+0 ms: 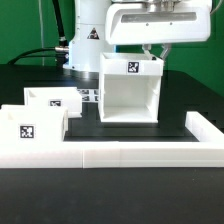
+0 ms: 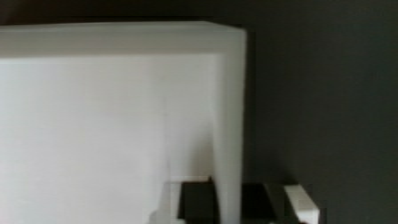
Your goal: Assemble drawer
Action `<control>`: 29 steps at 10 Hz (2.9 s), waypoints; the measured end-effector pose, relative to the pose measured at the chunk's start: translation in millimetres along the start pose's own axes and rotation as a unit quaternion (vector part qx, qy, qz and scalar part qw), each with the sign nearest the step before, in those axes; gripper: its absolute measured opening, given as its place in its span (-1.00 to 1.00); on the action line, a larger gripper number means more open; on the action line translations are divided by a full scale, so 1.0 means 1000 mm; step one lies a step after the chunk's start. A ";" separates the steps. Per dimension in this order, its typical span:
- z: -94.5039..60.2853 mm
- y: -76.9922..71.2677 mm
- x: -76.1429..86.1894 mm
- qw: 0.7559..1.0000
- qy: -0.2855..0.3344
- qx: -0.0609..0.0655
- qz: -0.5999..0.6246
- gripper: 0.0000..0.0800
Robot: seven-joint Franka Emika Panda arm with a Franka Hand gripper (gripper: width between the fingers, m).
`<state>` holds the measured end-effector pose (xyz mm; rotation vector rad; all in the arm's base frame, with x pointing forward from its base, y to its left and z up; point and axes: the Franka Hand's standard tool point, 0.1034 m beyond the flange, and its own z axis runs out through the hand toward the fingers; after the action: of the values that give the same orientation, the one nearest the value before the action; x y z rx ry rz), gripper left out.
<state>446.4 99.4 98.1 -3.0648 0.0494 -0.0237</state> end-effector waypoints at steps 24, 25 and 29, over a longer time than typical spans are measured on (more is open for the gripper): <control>-0.009 0.000 0.147 0.848 0.064 0.099 0.518 -0.88; -0.010 -0.002 0.147 0.837 0.062 0.102 0.534 -0.88; -0.009 -0.001 0.147 0.735 0.036 0.123 0.666 -0.88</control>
Offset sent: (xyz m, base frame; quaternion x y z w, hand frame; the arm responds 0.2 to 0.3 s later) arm 0.0481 -0.0151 -0.0144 -0.0111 0.0058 0.0165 0.9998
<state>592.7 95.3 108.9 -2.0590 1.9404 -0.0513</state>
